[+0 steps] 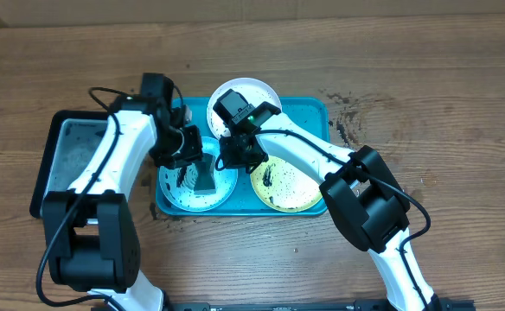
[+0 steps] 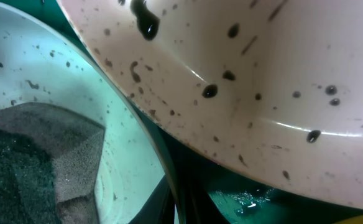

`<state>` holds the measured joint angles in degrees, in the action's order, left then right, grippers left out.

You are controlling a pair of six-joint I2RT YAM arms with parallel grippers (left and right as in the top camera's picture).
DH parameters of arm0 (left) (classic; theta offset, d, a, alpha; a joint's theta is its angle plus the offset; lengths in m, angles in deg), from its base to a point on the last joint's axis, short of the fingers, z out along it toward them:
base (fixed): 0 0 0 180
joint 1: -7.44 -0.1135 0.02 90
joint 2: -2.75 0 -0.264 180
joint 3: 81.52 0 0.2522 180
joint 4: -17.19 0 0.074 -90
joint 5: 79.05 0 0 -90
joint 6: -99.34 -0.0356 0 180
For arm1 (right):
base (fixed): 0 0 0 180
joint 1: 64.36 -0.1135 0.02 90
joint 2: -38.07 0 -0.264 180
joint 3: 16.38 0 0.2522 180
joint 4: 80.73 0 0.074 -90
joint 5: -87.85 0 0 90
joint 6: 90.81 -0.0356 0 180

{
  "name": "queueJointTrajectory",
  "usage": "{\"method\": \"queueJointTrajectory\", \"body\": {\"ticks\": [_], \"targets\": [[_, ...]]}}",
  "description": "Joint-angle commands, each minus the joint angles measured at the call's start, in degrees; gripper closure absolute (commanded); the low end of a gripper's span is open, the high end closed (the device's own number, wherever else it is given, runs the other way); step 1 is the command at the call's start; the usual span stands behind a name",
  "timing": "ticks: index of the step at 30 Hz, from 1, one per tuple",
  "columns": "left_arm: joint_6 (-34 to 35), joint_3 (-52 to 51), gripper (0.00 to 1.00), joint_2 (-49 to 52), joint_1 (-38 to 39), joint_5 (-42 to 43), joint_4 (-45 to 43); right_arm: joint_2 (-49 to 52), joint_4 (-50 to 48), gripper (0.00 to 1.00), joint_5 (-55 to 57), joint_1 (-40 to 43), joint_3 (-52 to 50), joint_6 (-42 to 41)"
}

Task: Clean dirty plates on tray and stack at the side
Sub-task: 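Grasp the light-blue plate rim with the right gripper to hold it, then scrub the light-blue plate with the sponge in the left gripper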

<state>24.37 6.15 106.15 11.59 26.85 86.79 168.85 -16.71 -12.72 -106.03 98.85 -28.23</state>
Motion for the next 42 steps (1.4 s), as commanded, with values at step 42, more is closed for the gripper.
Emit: {"method": "queueJointTrajectory", "body": {"ticks": [42], "targets": [[6.1,-11.1,0.93,0.4,-0.5,-24.6,-8.4,0.9,2.1,0.91,0.2,0.5,0.9,-0.7]]}}
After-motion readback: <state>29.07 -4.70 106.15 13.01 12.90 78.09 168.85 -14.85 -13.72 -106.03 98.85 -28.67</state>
